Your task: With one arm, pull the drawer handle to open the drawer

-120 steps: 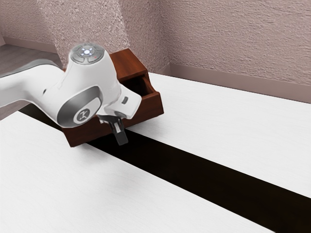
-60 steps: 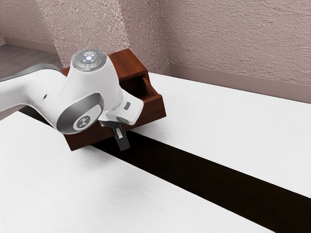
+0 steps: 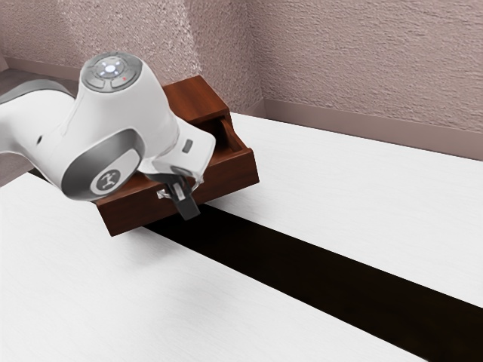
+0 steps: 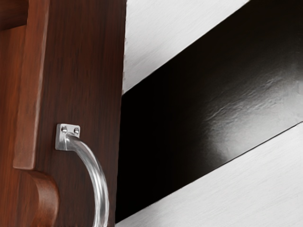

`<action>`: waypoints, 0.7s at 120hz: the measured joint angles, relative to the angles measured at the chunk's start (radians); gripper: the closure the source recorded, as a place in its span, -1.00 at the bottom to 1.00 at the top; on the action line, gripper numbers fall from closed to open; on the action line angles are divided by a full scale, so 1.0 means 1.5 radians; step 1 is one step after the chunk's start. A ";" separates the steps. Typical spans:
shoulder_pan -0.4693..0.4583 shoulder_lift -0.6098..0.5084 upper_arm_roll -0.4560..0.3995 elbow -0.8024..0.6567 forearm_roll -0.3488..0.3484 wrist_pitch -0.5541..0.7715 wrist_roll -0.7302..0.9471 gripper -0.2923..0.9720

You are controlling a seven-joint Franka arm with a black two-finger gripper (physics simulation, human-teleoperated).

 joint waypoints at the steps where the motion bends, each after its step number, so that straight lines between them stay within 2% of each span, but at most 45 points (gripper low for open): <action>1: 0.001 -0.002 -0.002 0.000 -0.002 -0.001 -0.001 -0.52; 10: -0.001 -0.022 -0.015 -0.003 -0.018 -0.018 -0.008 -0.52; 32: 0.000 -0.071 -0.015 -0.007 -0.102 -0.101 -0.018 -0.53; 42: 0.000 -0.085 -0.013 -0.007 -0.125 -0.125 -0.034 -0.53; 58: 0.002 -0.096 -0.008 -0.006 -0.139 -0.150 -0.060 -0.54; 84: 0.002 -0.114 -0.008 -0.007 -0.135 -0.173 -0.096 -0.54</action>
